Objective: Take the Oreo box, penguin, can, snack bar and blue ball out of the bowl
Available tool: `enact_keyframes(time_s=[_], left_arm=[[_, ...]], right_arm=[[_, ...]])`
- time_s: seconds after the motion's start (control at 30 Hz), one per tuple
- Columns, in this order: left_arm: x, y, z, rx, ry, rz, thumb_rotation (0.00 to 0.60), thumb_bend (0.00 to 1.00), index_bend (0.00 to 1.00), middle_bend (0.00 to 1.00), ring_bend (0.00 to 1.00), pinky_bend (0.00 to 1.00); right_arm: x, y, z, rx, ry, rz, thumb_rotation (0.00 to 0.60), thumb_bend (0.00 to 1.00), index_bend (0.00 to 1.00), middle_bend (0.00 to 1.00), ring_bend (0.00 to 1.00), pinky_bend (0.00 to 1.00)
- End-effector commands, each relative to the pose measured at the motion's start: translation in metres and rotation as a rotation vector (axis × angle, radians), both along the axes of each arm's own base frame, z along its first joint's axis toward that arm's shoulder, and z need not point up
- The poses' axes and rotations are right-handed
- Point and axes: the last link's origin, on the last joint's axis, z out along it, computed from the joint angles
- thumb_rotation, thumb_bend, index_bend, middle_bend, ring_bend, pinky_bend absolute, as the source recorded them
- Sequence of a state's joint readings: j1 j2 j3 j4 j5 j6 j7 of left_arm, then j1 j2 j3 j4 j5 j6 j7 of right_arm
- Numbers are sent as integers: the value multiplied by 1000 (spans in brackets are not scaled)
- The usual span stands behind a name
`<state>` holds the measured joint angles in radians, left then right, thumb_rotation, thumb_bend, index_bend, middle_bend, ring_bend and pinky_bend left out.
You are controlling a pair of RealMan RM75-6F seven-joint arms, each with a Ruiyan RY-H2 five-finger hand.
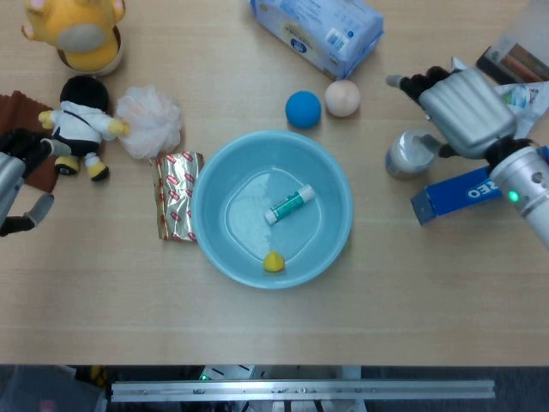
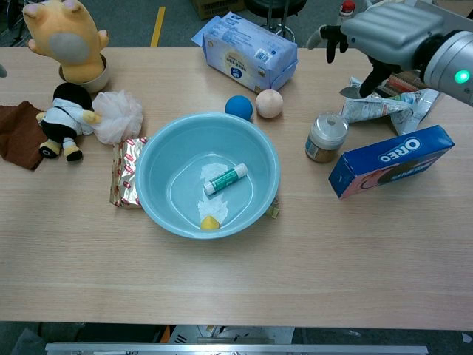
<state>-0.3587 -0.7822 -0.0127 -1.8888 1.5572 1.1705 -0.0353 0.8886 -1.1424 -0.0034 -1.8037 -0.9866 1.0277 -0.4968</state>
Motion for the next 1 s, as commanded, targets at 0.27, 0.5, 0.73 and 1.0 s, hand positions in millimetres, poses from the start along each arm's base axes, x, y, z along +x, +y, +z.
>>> enact_keyframes(time_s=[0.27, 0.5, 0.73, 1.0], left_arm=[[-18, -7, 8, 107, -2, 24, 600, 357, 266, 260, 211, 311], [-28, -21, 13, 180, -4, 50, 600, 357, 266, 259, 211, 311], [-35, -34, 14, 254, -12, 89, 600, 358, 267, 256, 211, 308], [-42, -44, 7, 271, -79, 131, 600, 358, 266, 253, 211, 308]], right_arm=[[-64, 66, 92, -219, 3, -158, 600, 226, 183, 355, 294, 534], [-105, 116, 133, -374, -4, -243, 600, 226, 183, 355, 294, 534], [-133, 161, 152, -458, -19, -306, 600, 226, 183, 355, 294, 534], [-139, 182, 159, -487, -27, -316, 600, 226, 183, 355, 294, 534]])
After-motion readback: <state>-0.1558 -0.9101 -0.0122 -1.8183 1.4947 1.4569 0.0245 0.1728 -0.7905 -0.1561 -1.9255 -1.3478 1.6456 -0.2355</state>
